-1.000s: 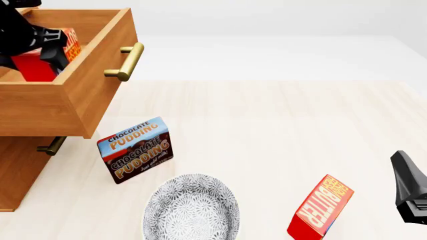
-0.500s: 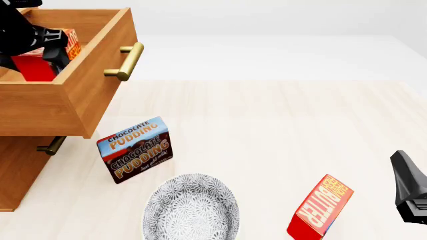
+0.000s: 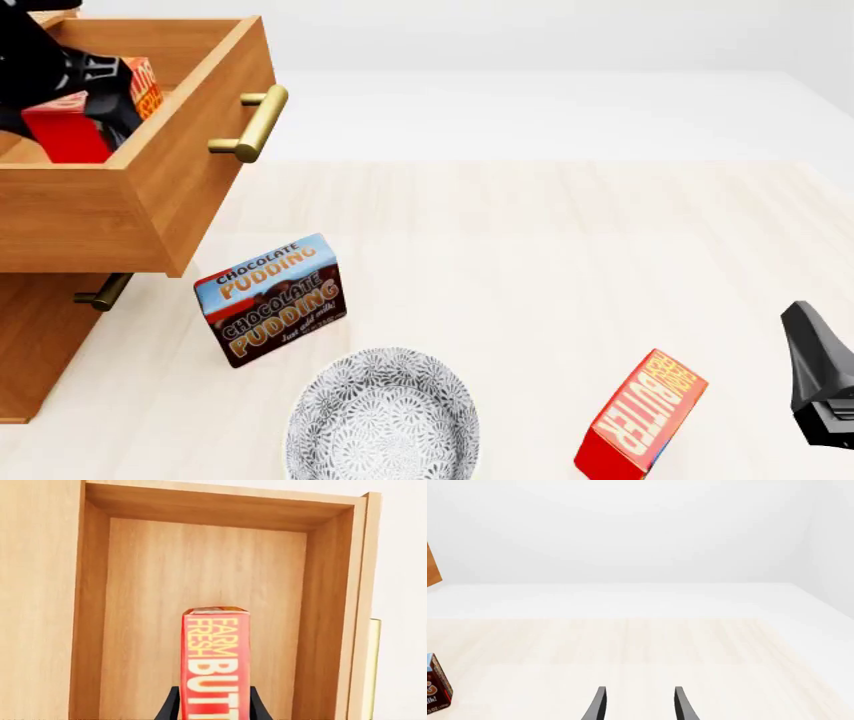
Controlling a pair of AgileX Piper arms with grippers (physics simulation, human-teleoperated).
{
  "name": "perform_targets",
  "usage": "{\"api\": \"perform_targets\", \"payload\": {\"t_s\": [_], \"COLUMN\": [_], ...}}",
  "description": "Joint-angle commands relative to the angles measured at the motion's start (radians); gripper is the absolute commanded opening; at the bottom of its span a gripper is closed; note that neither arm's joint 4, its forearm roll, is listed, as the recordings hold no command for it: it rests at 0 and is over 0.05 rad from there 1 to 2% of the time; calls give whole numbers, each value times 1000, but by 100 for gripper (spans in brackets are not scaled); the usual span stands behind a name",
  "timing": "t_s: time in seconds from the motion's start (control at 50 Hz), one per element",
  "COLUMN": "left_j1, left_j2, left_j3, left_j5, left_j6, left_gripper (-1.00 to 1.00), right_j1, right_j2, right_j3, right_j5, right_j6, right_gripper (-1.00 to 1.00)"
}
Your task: Put the butter at the front in the top drawer of the cabinet and close it.
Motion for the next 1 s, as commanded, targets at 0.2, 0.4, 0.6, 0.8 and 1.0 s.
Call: {"api": "perform_targets", "payload": {"t_s": [0.2, 0.4, 0.6, 0.8, 1.0], "left_j1": [3, -7, -10, -18, -34], "left_j2": [-43, -83, -99, -146, -201], "left_j3": [5, 11, -4, 2, 0], "left_j5": [0, 0, 0, 0, 0], "left_j6": [23, 32, 55, 85, 199], "left_gripper": [100, 100, 100, 100, 100], "right_j1": [0, 0, 0, 0, 0], "right_j2": [0, 0, 0, 0, 0], "right_j3": [1, 1, 1, 1, 1], "right_j5": [-1, -1, -2, -1, -1], "right_j6": [-1, -1, -1, -1, -1], "right_gripper": [100, 100, 100, 100, 100]}}
